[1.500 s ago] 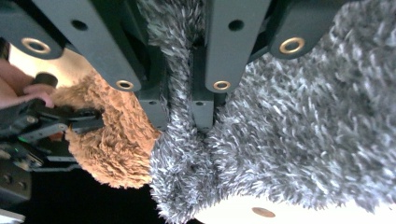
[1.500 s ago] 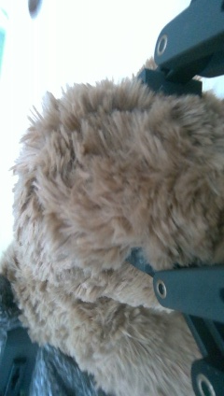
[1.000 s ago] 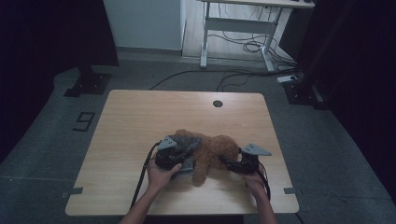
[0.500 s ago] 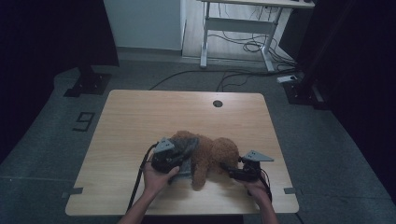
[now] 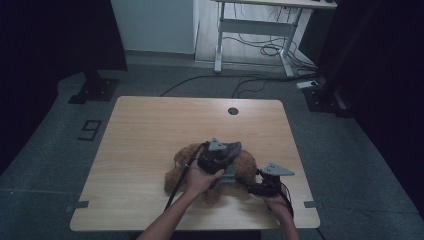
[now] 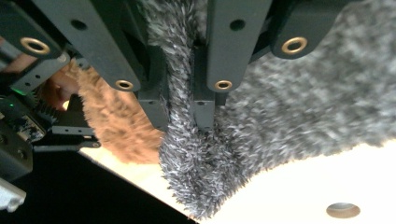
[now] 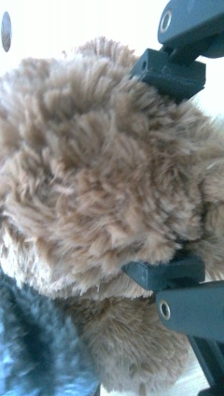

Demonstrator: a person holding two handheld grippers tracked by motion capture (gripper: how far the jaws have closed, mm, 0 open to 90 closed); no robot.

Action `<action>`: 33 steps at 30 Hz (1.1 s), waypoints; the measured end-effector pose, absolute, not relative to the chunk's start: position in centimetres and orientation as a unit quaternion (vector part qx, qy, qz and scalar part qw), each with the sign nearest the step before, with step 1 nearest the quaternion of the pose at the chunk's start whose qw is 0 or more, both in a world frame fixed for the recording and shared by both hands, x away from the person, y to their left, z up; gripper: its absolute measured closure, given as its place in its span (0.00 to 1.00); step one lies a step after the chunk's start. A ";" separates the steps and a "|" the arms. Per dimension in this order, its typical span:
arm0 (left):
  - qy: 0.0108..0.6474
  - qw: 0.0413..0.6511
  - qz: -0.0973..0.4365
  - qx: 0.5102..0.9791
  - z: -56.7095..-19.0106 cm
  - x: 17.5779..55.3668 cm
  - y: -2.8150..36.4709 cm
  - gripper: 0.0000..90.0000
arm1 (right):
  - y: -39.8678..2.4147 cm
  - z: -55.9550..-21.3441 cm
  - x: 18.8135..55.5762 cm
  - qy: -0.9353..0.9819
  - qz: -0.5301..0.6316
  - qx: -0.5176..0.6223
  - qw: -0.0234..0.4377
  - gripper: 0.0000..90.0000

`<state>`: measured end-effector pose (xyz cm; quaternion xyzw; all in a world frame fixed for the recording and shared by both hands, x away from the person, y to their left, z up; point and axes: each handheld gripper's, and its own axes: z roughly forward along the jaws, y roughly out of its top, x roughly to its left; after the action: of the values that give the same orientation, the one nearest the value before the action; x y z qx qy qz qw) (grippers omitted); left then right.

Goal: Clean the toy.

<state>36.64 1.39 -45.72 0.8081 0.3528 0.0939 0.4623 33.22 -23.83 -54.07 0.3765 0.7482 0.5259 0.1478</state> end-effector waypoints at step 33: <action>0.455 0.419 0.125 0.775 -49.8 37.7 14.4 0.90 | -23.9 -54.4 33.7 0.737 0.537 0.389 0.133 0.35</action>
<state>37.65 14.41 -49.78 0.7754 0.4552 0.1250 0.4194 33.67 -23.95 -54.36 0.3885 0.7368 0.5372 0.1327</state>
